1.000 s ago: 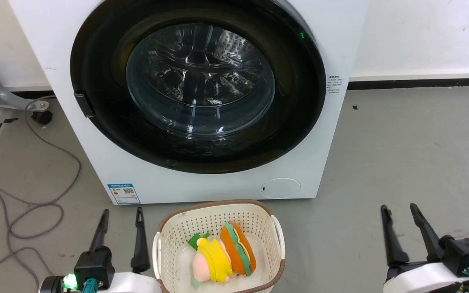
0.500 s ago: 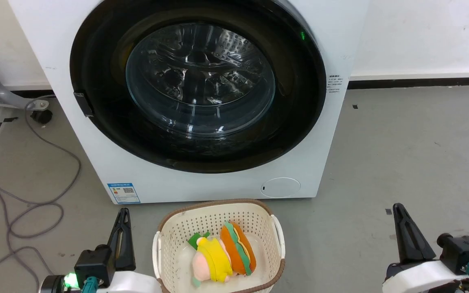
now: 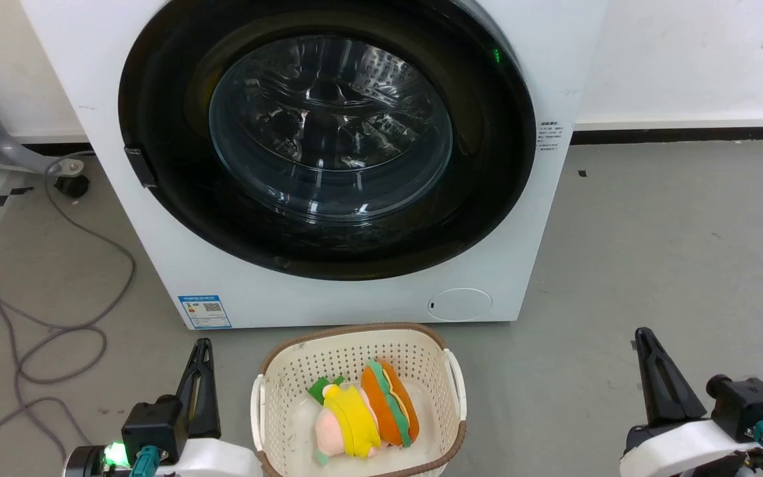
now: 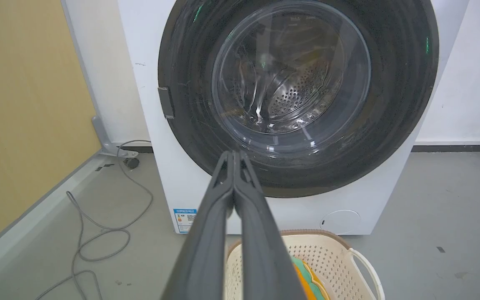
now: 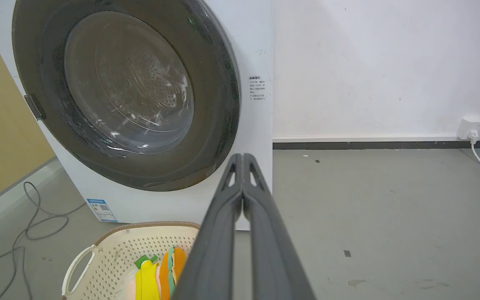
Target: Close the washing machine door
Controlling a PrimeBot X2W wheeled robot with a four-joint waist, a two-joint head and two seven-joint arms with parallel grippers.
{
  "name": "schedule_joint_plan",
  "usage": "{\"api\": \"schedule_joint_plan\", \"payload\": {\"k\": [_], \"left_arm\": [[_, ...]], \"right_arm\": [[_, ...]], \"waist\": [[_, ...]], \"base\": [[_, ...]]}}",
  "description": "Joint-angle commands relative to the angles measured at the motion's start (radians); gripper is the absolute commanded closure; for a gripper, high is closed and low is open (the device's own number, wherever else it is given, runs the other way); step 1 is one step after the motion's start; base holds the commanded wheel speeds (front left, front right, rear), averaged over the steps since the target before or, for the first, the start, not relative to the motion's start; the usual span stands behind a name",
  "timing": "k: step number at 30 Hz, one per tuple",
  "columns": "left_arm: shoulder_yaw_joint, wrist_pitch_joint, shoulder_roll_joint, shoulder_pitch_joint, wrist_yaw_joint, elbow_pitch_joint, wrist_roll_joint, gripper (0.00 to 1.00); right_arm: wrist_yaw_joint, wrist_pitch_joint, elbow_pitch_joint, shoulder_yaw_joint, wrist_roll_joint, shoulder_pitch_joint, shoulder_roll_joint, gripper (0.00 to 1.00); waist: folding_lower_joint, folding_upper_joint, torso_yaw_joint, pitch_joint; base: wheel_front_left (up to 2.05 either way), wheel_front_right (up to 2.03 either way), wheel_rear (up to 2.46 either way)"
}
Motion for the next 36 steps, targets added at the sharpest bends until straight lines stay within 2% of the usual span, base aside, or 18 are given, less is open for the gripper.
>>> {"api": "schedule_joint_plan", "payload": {"k": [1,36], "left_arm": [[0.003,0.006,0.000,-0.006,-0.005,-0.007,0.008,1.00],[0.011,0.075,0.000,-0.014,-0.033,-0.034,0.023,1.00]], "right_arm": [[0.000,0.006,-0.011,0.003,-0.010,0.006,0.001,1.00],[0.000,0.075,-0.070,0.022,-0.046,0.014,0.002,1.00]], "waist": [[0.0001,-0.0001,0.001,0.000],[0.0001,-0.0001,0.019,0.007]], "base": [[0.00,0.00,0.00],[0.00,0.00,0.00]]}}
